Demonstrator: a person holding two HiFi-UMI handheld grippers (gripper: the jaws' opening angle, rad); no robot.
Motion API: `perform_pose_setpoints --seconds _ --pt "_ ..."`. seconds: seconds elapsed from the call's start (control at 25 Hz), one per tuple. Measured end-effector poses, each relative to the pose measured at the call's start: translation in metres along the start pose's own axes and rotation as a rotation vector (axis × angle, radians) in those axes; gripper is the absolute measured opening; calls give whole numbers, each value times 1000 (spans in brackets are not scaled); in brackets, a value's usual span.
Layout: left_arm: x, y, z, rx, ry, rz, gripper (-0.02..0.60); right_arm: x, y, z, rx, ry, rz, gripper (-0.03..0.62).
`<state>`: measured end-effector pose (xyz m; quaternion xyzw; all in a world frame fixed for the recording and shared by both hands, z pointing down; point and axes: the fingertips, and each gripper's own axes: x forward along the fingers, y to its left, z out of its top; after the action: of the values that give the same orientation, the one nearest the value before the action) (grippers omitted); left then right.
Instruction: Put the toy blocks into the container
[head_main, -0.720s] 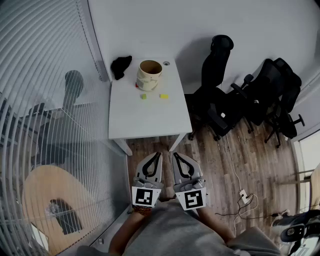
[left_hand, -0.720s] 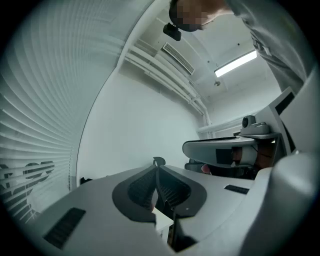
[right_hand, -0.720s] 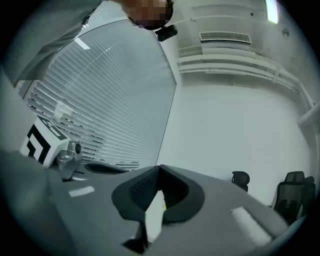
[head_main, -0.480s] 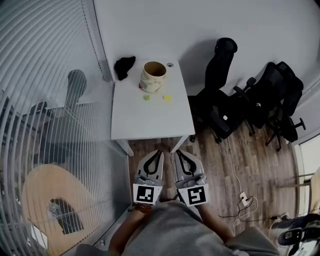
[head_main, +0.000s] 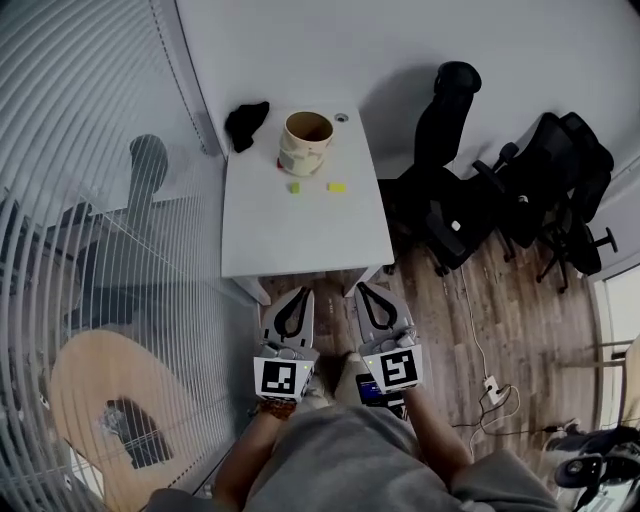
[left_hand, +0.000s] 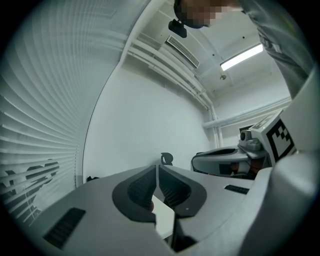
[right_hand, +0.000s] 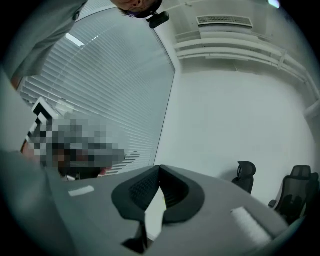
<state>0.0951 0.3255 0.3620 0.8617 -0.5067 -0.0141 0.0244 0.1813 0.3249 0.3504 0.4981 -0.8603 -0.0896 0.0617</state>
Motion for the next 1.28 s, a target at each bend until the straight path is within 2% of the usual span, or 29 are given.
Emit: perform_pose_setpoints --seconds 0.28,0.52,0.64,0.8,0.92,1.08,1.28 --pt "58 10 0 65 20 36 25 39 -51 -24 43 14 27 12" --pt "108 12 12 101 32 83 25 75 -86 -31 86 0 112 12" --pt "125 19 17 129 30 117 25 91 -90 -32 96 -23 181 12" --pt "140 42 10 106 29 182 24 116 -93 -39 74 -17 243 12" --pt "151 52 6 95 34 198 24 131 -99 -46 86 -2 257 12" --pt "177 68 3 70 37 188 23 162 -111 -52 74 14 254 12" --pt "218 96 4 41 10 140 24 204 -126 -60 32 44 237 12"
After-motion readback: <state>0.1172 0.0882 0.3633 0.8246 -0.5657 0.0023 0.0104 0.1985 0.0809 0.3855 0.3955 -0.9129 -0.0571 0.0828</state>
